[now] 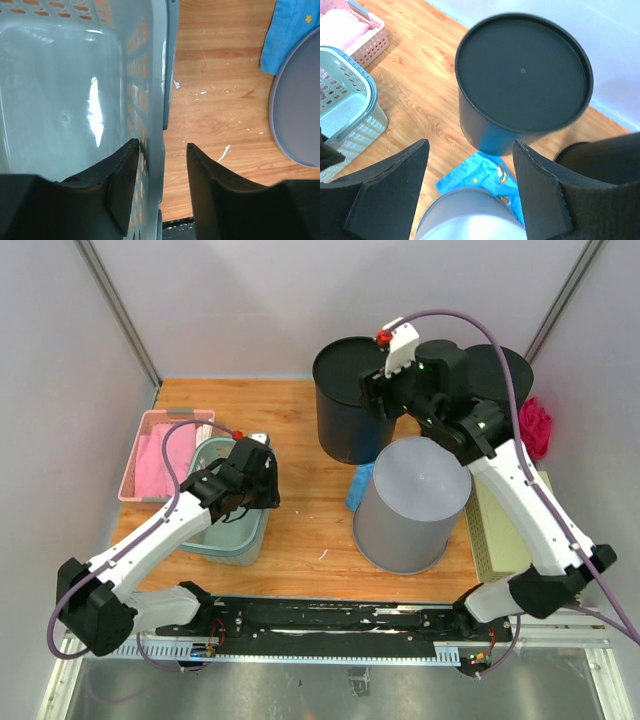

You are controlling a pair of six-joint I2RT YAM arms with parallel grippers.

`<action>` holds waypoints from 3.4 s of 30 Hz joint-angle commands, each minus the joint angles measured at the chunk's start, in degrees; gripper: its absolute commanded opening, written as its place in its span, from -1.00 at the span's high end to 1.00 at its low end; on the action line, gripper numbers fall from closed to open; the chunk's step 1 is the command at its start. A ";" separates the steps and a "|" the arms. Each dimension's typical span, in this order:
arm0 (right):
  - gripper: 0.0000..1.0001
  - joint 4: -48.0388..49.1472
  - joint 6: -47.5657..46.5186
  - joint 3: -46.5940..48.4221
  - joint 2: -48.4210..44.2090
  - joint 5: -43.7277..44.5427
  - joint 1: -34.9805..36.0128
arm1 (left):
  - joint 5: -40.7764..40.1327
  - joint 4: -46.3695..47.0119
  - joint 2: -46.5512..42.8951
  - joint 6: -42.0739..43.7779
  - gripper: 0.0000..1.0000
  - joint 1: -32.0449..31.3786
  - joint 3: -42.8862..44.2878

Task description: Turn the large container upside down

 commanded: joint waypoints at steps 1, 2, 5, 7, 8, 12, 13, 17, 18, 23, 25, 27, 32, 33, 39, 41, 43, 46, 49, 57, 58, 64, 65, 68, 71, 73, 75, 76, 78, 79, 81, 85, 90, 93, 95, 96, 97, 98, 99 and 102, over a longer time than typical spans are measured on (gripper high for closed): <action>-0.38 0.95 3.50 -7.82 -4.26 1.20 -1.70 | 0.04 6.02 1.62 -1.26 0.31 -1.21 1.14; -0.38 0.86 3.64 -8.93 -5.62 1.59 -1.82 | 0.84 6.61 2.06 -1.13 0.51 -1.26 1.76; -0.38 0.01 3.54 -11.57 -9.36 3.80 -2.46 | 3.97 8.02 3.12 -1.11 0.91 -1.35 4.44; -0.37 -0.78 3.30 -12.54 -11.50 5.58 -3.14 | 7.02 9.43 2.90 -1.58 0.99 -1.36 6.26; -0.37 -1.00 3.25 -12.97 -12.56 6.37 -3.55 | 8.88 10.18 2.58 -2.10 0.99 -1.36 7.10; -0.37 -1.16 3.56 -14.89 -16.68 8.36 -5.85 | 17.35 14.09 0.93 -4.75 0.99 -1.36 10.69; -0.37 -1.16 3.76 -15.34 -17.68 8.78 -6.40 | 18.98 14.94 0.53 -5.42 1.00 -1.36 11.54; -0.36 0.00 4.74 -17.51 -20.96 9.01 -8.50 | 25.08 17.31 -0.31 -7.46 1.00 -0.34 13.49; -0.36 0.32 4.85 -18.10 -21.67 9.01 -8.75 | 27.86 18.69 -0.78 -8.53 0.99 0.75 12.67; -0.36 0.66 5.27 -19.89 -23.42 9.84 -9.76 | 45.47 36.75 -4.15 -20.51 1.00 9.60 -0.81; -0.36 0.66 5.46 -20.22 -23.46 9.48 -10.08 | 50.83 46.20 -4.33 -26.21 0.99 11.66 -6.41; -0.36 0.70 5.64 -20.32 -23.38 9.05 -10.24 | 54.94 56.05 -3.90 -32.30 1.00 13.11 -11.30; -0.36 0.66 5.83 -20.84 -23.13 8.67 -10.45 | 58.33 61.37 -2.00 -34.28 1.00 16.39 -16.83; -0.36 0.66 5.90 -20.99 -23.18 8.47 -10.52 | 58.41 59.83 -1.85 -32.80 0.96 17.21 -17.21; -0.36 0.57 6.05 -22.38 -23.60 7.87 -10.87 | 40.66 24.46 -0.69 -5.90 -0.55 19.30 -7.14; -0.36 0.36 6.04 -22.54 -23.68 7.63 -11.08 | 34.70 17.96 -0.57 -0.80 -0.69 19.30 -2.48; -0.36 0.19 6.04 -22.59 -23.61 7.52 -11.16 | 31.50 14.26 -1.15 2.88 -0.79 19.30 1.87; -0.37 0.26 6.32 -22.62 -23.68 7.51 -11.25 | 26.14 9.83 -2.38 7.03 -0.87 18.94 7.37; -0.37 0.27 6.30 -22.85 -23.78 7.36 -11.25 | 16.20 4.99 -2.99 10.63 -0.87 15.90 10.96; -0.37 0.35 7.17 -22.93 -22.61 5.44 -11.34 | -5.97 1.14 -0.12 10.85 -0.82 3.55 10.33; -0.37 0.39 7.25 -22.89 -22.56 5.33 -11.34 | -6.16 1.28 0.25 10.17 -0.80 3.41 9.98; -0.37 0.33 7.10 -22.96 -22.73 5.40 -11.34 | -8.73 3.57 1.49 9.68 -0.51 3.39 8.27; -0.37 0.31 7.07 -22.93 -22.62 5.38 -11.34 | -8.73 3.91 2.00 9.93 -0.47 3.35 8.21; -0.37 0.31 7.10 -23.08 -22.54 5.24 -11.34 | -8.39 4.41 3.72 10.89 -0.35 3.23 8.34; -0.37 0.31 7.10 -23.13 -22.54 5.38 -11.33 | -8.86 5.43 4.54 11.17 -0.19 3.04 7.96; -0.37 0.31 7.10 -23.22 -22.61 5.55 -11.34 | -9.84 5.79 4.91 11.34 -0.04 2.96 7.80; -0.37 0.16 7.10 -23.18 -22.53 5.62 -11.34 | -11.22 5.63 5.52 12.04 0.11 2.86 7.88; -0.37 0.07 7.10 -22.97 -22.47 5.58 -11.34 | -11.33 5.58 5.67 12.19 0.21 2.86 7.97; -0.37 -0.03 7.10 -22.74 -22.35 5.57 -11.34 | -10.71 5.60 5.71 12.08 0.43 2.86 8.22; -0.37 -0.09 7.08 -22.64 -22.29 5.58 -11.34 | -10.34 5.64 5.56 11.85 0.52 2.86 8.44; -0.37 -0.08 7.07 -22.52 -22.24 5.59 -11.34 | -9.30 5.78 5.14 11.39 0.62 2.86 9.10; -0.37 -0.13 7.11 -22.65 -22.38 5.67 -11.34 | -6.38 7.16 3.10 10.63 0.78 3.04 9.62; -0.37 -0.30 6.94 -22.83 -22.81 5.92 -11.34 | 8.87 11.14 -0.45 8.45 0.92 10.52 8.01; -0.37 -0.31 6.88 -23.05 -23.14 6.10 -11.42 | 19.49 14.49 -2.32 6.15 0.95 16.72 5.21; -0.37 -0.37 6.84 -23.12 -23.27 6.11 -11.42 | 28.20 17.62 -2.88 3.28 0.97 21.10 2.63; -0.37 -0.39 6.83 -23.14 -23.28 6.04 -11.43 | 32.17 19.38 -3.08 1.89 0.98 23.01 1.28; -0.37 -0.39 6.85 -23.18 -23.41 6.03 -11.43 | 35.61 22.04 -3.15 0.38 0.99 24.52 -0.18; -0.37 -0.36 6.83 -23.27 -23.55 6.08 -11.50 | 39.99 24.26 -3.05 -1.27 0.99 25.87 -1.86; -0.37 -0.39 6.83 -23.42 -23.61 6.10 -11.51 | 43.30 26.58 -2.55 -2.98 0.99 27.02 -4.29; -0.36 -0.38 6.83 -23.64 -23.85 6.10 -11.60 | 49.59 33.25 -0.08 -7.49 0.99 29.16 -9.73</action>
